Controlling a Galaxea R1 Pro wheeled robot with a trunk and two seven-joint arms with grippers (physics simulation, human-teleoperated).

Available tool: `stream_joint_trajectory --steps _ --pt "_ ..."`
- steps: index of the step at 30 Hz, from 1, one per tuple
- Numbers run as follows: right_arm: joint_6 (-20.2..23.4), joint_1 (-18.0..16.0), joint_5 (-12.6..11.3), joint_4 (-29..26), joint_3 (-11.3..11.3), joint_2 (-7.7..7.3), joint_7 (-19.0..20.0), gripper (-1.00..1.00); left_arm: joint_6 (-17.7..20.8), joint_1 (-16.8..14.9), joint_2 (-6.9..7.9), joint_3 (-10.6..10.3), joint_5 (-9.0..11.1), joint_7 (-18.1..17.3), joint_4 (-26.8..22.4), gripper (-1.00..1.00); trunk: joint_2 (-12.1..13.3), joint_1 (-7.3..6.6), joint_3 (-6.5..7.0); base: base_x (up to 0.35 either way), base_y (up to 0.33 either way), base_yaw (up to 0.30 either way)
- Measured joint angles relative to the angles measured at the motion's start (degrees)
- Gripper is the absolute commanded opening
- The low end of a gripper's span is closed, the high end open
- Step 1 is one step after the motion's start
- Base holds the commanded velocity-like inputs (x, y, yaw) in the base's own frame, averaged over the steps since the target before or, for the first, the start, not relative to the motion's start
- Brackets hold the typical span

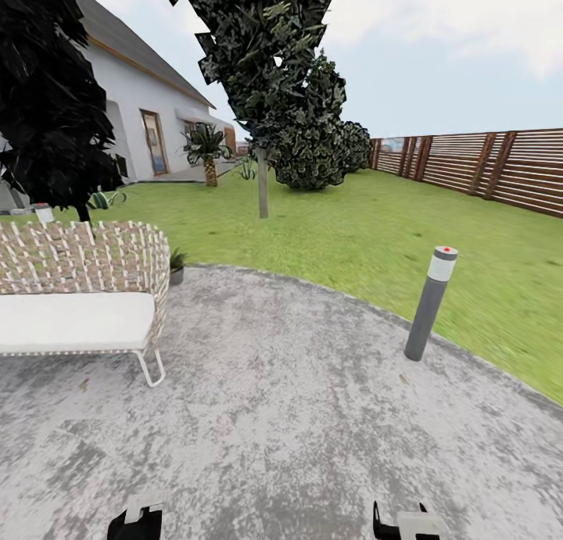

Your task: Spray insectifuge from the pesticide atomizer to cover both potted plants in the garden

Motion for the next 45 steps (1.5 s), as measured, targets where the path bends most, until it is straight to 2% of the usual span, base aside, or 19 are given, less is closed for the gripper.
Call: stream_joint_trajectory --steps 45 --pt "0.0 0.0 0.3 -0.1 0.2 -0.19 0.0 1.0 0.0 0.0 -0.08 0.0 0.0 0.0 0.0 -1.0 0.0 0.0 0.0 0.339 0.0 0.0"
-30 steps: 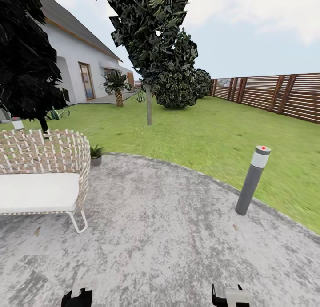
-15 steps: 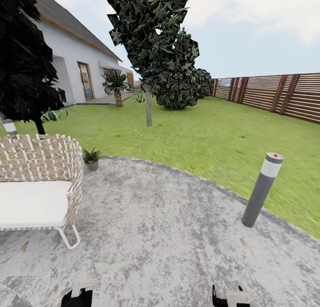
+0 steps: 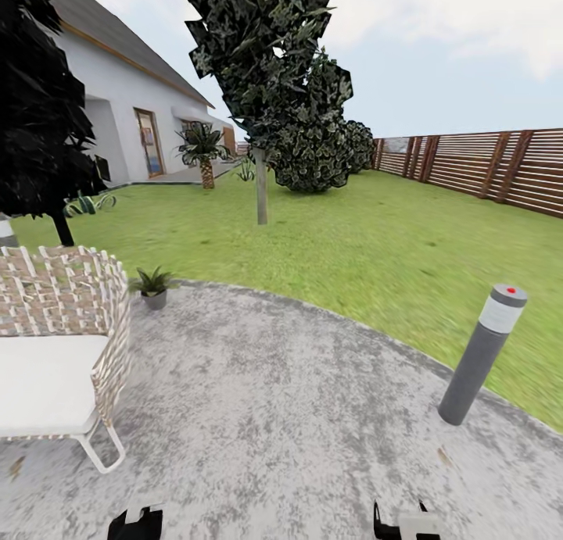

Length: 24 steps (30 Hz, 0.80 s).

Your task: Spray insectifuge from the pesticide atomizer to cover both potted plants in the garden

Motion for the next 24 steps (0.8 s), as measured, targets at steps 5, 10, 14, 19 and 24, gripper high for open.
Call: stream_joint_trajectory --steps 5,10,14,19,24 --pt "0.0 0.0 0.0 0.0 0.0 -0.01 0.0 1.0 0.0 0.0 0.0 0.0 0.0 0.0 0.0 -1.0 0.0 0.0 0.0 0.339 0.0 0.0" --pt "0.0 0.0 0.0 0.0 0.0 -0.01 0.0 1.0 0.0 0.0 0.0 0.0 0.0 0.0 0.0 -1.0 0.0 0.0 0.0 0.339 0.0 0.0" --pt "0.0 0.0 0.0 0.0 0.0 -0.01 0.0 1.0 0.0 0.0 0.0 0.0 0.0 0.0 0.0 -1.0 0.0 0.0 0.0 0.339 0.0 0.0" --pt "0.0 0.0 0.0 0.0 0.0 -0.01 0.0 1.0 0.0 0.0 0.0 0.0 0.0 0.0 0.0 -1.0 0.0 0.0 0.0 0.339 0.0 0.0" --pt "0.0 0.0 0.0 0.0 0.0 0.0 0.0 1.0 0.0 0.0 0.0 0.0 0.0 0.0 0.0 -1.0 0.0 0.0 0.0 0.339 0.0 0.0"
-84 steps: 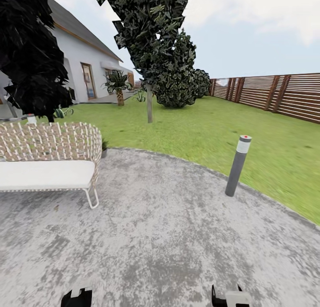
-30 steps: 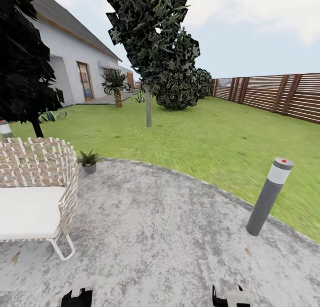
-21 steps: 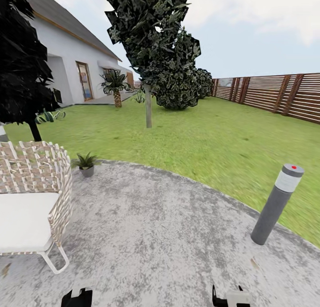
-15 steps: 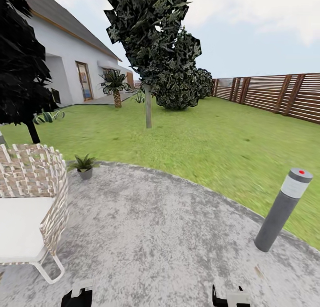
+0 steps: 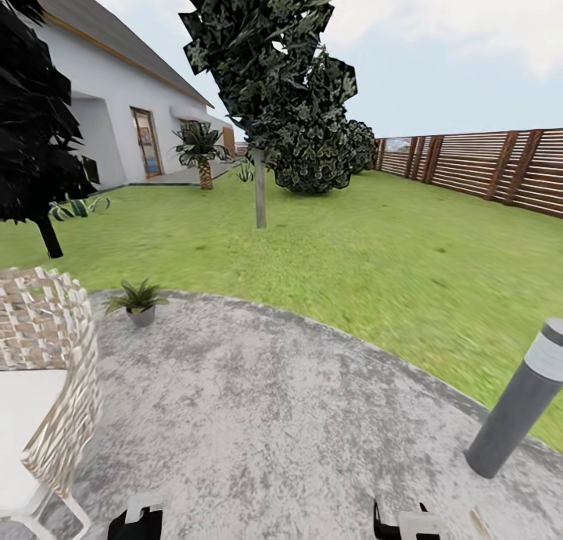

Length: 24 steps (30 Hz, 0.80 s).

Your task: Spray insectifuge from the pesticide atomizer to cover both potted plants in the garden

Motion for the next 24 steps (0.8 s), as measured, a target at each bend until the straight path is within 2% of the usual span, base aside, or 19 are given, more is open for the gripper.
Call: stream_joint_trajectory --steps 24 --pt "0.0 0.0 0.1 0.0 0.0 0.0 0.1 1.0 0.0 0.0 0.0 0.0 0.0 0.0 0.0 -1.0 0.0 0.0 0.0 0.325 0.0 0.0"
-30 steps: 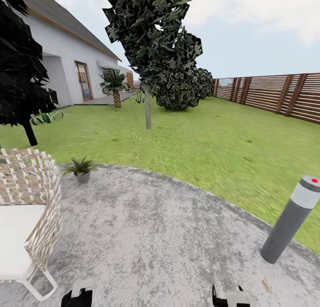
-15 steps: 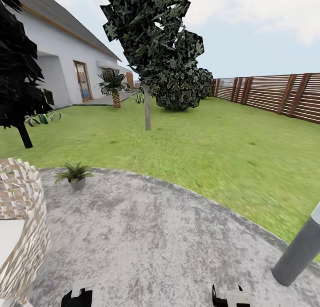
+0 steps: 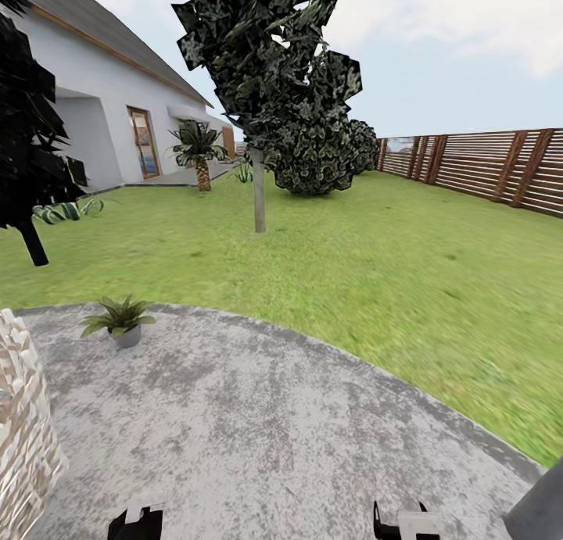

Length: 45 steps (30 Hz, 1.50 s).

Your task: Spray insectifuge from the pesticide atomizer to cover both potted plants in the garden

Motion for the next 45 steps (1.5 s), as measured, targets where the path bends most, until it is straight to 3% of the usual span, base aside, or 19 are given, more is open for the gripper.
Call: stream_joint_trajectory --steps 2,4,9,13,22,23,24,25,30,45 --pt "0.6 -0.2 0.0 0.3 -0.7 0.0 0.6 1.0 0.0 0.0 -0.21 -0.8 0.6 -0.6 -0.2 -1.0 0.0 0.02 -0.01 0.0 0.0 0.0" --pt "1.3 0.0 0.1 0.3 -0.1 0.59 0.4 1.0 -0.6 0.0 -0.29 -0.1 1.2 -0.4 0.0 -1.0 0.0 0.04 0.0 0.0 0.0 0.0" --pt "0.6 0.4 -0.1 0.1 1.0 0.66 -1.2 1.0 -1.2 0.2 -0.38 0.9 0.0 0.1 0.3 -1.0 0.0 0.01 0.0 0.123 0.0 0.0" --pt "0.6 0.4 -0.5 0.0 0.7 -0.51 -0.5 1.0 -1.2 0.2 -0.35 0.8 -0.1 0.2 0.3 -1.0 0.0 0.0 0.0 0.318 0.0 0.0" --pt "0.6 0.4 -3.6 -0.2 -2.9 -3.39 2.1 1.0 -1.1 0.2 -0.35 0.5 -0.2 0.2 0.2 -1.0 0.0 0.0 0.0 0.337 0.0 0.0" --pt "0.7 0.4 -14.8 -0.2 -5.8 -7.18 21.2 1.0 -1.1 0.2 -0.35 0.5 -0.2 0.2 0.2 -1.0 0.0 0.0 0.0 0.338 0.0 0.0" --pt "0.7 0.4 -15.7 -0.2 -6.1 -12.47 36.4 1.0 -1.1 0.2 -0.35 0.5 -0.2 0.2 0.2 -1.0 0.0 0.0 0.0 0.338 0.0 0.0" --pt "0.7 0.4 -15.8 -0.2 -6.4 -11.84 37.9 1.0 -1.1 0.2 -0.35 0.5 -0.2 0.2 0.2 -1.0 0.0 0.0 0.0 0.338 0.0 0.0" --pt "0.6 0.4 -15.7 -0.2 -6.0 -11.49 38.1 1.0 -1.1 0.2 -0.35 0.5 -0.2 0.2 0.2 -1.0 0.0 0.0 0.0 0.338 0.0 0.045" --pt "0.6 0.4 -15.6 -0.1 -5.9 -11.4 38.1 1.0 -1.2 0.2 -0.34 0.5 -0.2 0.2 0.2 -1.0 0.0 0.0 0.0 0.338 0.0 0.266"
